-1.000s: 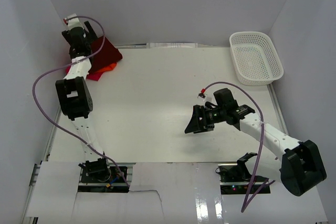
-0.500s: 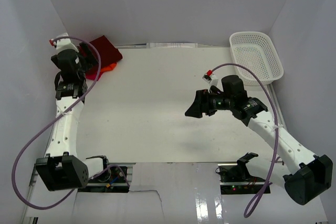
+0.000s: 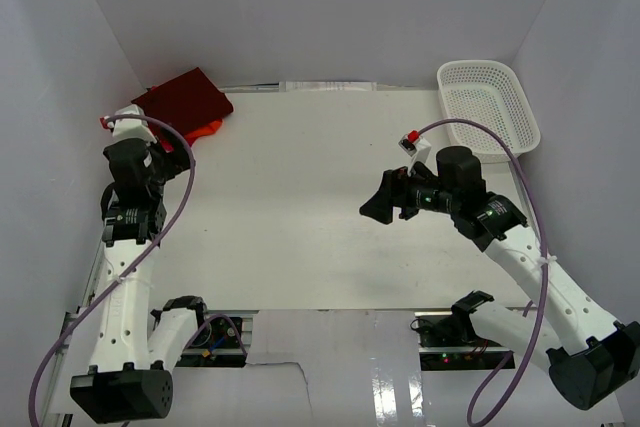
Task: Fold and stack the t-shirts
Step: Put the neatly folded tshirt into the corner of the board with the left arm
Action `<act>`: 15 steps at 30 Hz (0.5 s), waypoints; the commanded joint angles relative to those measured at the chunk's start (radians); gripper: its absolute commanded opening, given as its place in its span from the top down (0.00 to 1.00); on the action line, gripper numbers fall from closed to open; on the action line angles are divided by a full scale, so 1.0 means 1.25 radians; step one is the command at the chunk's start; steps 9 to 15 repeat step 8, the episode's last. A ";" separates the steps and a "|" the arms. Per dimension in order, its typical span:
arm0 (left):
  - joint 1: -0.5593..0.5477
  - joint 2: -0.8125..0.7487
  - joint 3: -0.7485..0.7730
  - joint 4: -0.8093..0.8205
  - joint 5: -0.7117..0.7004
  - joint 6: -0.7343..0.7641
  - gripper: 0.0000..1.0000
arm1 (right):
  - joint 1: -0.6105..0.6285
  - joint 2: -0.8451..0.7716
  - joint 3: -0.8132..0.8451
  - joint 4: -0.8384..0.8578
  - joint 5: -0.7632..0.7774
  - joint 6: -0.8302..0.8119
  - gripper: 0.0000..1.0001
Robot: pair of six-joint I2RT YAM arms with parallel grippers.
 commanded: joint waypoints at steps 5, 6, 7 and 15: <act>0.001 -0.028 -0.028 -0.028 0.012 -0.008 0.02 | 0.000 -0.020 0.013 -0.004 0.015 -0.014 0.16; 0.000 -0.027 -0.025 -0.032 0.015 -0.006 0.02 | 0.001 -0.022 0.012 -0.004 0.013 -0.014 0.16; 0.000 -0.023 -0.025 -0.034 0.017 -0.004 0.02 | 0.000 -0.020 0.010 -0.002 0.012 -0.014 0.16; 0.000 -0.022 -0.025 -0.033 0.020 -0.009 0.02 | 0.000 -0.019 0.009 -0.003 0.012 -0.014 0.16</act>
